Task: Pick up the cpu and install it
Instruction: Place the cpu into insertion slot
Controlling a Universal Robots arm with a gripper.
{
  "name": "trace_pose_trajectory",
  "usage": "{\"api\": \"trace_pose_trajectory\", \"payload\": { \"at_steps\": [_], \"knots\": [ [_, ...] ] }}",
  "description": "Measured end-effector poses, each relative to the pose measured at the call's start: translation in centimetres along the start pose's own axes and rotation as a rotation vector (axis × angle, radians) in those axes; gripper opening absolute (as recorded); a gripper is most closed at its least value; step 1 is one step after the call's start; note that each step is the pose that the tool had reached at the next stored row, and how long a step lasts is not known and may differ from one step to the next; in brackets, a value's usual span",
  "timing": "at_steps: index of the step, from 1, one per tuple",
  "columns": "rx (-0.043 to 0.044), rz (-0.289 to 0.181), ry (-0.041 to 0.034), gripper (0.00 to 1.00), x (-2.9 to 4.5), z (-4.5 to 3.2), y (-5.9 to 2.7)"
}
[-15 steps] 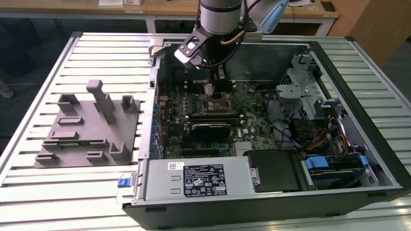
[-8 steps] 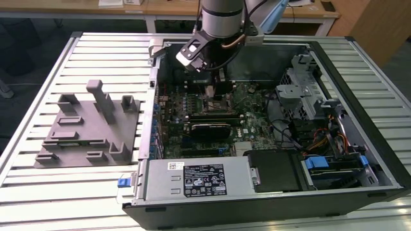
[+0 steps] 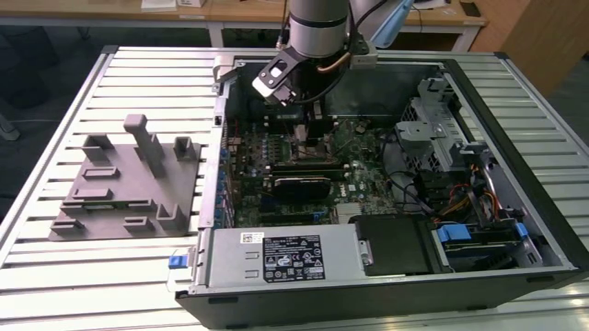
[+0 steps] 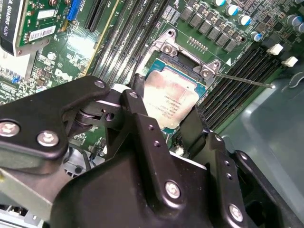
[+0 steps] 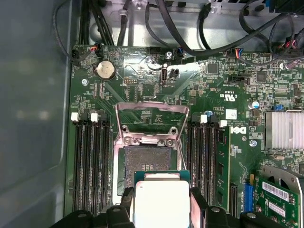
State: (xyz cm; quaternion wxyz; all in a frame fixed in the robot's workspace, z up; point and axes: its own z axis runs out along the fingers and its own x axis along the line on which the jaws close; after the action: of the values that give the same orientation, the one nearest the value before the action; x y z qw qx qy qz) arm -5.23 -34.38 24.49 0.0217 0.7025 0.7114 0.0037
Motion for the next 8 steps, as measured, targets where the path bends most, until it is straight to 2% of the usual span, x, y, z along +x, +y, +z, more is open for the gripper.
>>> {"api": "trace_pose_trajectory", "payload": {
  "at_steps": [5, 8],
  "knots": [
    [-0.0008, 0.000, 0.0004, 0.54, 0.01, 0.11, 0.00],
    [-0.0076, 0.000, 0.0002, 0.54, 0.01, 0.30, -0.01]
  ]
}}
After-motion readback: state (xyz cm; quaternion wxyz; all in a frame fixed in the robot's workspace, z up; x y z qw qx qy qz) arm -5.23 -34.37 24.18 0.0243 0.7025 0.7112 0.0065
